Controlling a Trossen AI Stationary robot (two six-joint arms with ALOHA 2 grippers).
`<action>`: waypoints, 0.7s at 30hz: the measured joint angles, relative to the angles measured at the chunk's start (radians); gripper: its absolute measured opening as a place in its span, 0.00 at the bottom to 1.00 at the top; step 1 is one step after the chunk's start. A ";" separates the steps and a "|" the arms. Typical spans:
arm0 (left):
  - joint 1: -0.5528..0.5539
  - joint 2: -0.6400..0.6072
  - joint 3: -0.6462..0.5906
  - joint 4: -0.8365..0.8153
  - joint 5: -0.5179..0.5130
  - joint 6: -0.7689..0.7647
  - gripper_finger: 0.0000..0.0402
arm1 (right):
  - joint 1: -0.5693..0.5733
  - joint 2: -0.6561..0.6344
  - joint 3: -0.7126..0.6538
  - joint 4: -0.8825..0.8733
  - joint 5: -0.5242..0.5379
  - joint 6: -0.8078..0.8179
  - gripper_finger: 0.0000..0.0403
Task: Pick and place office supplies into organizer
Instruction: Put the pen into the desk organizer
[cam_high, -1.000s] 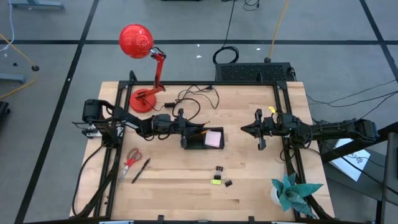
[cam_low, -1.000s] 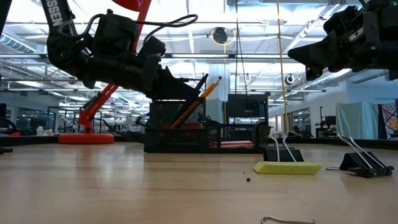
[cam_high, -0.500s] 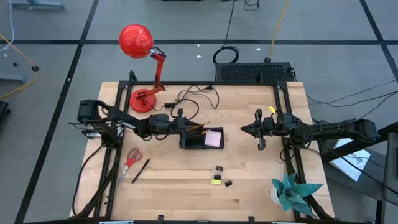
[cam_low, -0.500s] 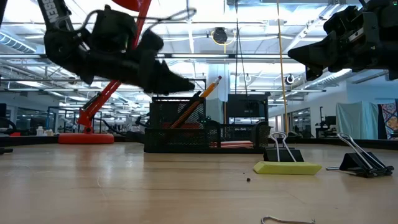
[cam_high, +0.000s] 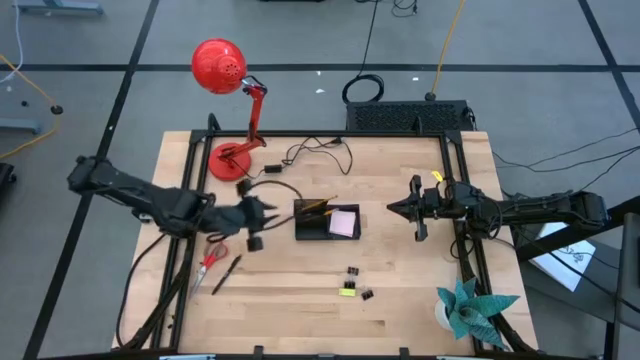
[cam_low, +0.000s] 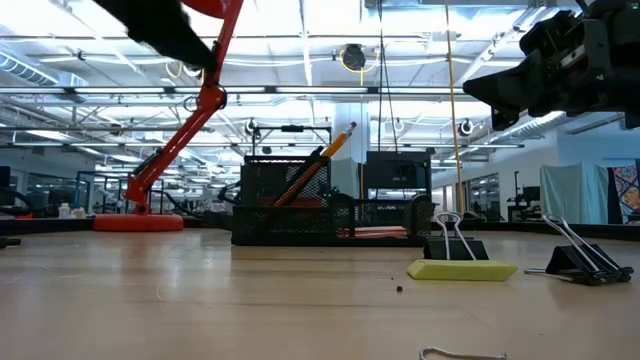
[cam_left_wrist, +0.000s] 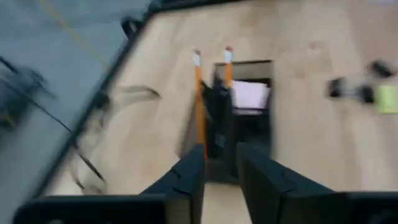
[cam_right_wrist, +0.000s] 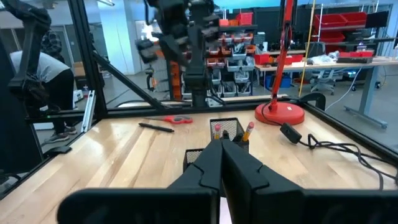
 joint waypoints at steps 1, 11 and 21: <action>-0.027 0.000 0.020 -0.062 0.003 -0.079 0.21 | 0.000 0.001 0.000 0.001 0.000 0.004 0.01; -0.253 0.127 -0.001 -0.326 0.227 -0.591 0.04 | 0.000 0.002 0.000 -0.015 0.000 0.026 0.01; -0.343 0.307 -0.014 -0.390 0.385 -0.958 0.37 | 0.000 0.006 0.000 -0.016 0.000 0.023 0.01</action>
